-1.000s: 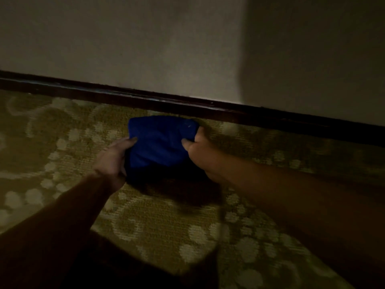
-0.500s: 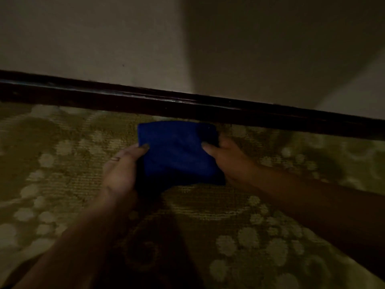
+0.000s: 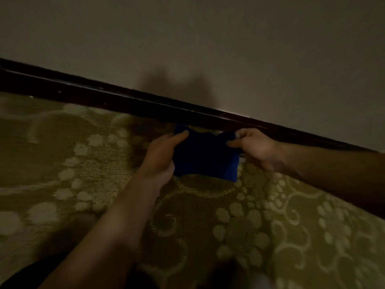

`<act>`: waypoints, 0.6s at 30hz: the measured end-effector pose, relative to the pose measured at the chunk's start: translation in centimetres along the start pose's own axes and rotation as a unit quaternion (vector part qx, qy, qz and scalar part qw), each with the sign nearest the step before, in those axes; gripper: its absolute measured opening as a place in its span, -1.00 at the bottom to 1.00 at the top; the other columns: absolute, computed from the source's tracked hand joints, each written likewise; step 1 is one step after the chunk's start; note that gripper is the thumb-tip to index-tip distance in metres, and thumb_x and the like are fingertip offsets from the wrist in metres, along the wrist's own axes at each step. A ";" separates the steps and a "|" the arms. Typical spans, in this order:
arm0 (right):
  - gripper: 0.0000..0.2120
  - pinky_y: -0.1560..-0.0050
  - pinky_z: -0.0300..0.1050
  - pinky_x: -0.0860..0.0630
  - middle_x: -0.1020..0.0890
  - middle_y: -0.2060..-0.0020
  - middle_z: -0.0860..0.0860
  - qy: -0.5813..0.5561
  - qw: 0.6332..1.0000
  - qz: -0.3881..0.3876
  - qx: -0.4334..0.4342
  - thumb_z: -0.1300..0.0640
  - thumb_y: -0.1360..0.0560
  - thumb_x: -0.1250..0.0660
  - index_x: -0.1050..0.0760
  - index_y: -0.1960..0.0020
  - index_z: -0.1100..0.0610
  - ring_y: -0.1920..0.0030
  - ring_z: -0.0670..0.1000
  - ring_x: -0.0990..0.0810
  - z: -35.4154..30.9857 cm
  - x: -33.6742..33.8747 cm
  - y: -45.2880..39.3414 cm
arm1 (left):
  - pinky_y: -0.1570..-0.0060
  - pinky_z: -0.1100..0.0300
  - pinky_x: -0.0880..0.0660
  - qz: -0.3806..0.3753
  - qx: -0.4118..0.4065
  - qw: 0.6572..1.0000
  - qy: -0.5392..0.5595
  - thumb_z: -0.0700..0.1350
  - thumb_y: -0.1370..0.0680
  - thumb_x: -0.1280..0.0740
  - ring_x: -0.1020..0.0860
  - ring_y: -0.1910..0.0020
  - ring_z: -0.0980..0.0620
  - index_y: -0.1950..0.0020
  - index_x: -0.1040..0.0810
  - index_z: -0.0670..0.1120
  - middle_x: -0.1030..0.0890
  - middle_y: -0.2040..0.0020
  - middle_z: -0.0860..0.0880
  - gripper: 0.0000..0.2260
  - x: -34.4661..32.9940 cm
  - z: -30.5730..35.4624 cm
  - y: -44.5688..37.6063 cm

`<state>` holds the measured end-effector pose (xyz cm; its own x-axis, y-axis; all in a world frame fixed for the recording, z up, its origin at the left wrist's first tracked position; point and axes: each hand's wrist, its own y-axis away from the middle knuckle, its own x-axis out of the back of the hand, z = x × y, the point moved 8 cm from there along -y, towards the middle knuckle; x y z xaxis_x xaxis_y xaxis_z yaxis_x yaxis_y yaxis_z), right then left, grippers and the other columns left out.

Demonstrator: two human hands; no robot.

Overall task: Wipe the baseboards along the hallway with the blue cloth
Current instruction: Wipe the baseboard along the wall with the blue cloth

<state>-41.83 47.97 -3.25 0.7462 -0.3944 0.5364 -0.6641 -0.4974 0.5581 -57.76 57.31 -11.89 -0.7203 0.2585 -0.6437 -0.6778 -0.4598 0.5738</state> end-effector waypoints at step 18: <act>-0.68 -0.03 0.01 -0.54 -0.53 -0.05 0.10 -0.383 0.901 0.195 -0.054 0.25 -0.57 -0.28 -0.45 -0.31 0.22 0.12 0.03 -0.52 1.4 -0.7 -6.0 | 0.16 0.11 -0.66 0.007 -0.045 0.999 -0.004 -0.27 -0.61 -0.26 -0.71 0.07 -0.02 -0.16 -0.60 -0.11 -0.71 -0.01 -0.06 -0.80 -2.0 -0.2 -3.6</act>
<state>-38.28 50.19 -7.88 0.2413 -0.9612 0.1337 -0.8523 -0.1440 0.5029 -53.84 58.22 -12.73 -0.7315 0.2585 -0.6309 -0.6513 -0.5387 0.5345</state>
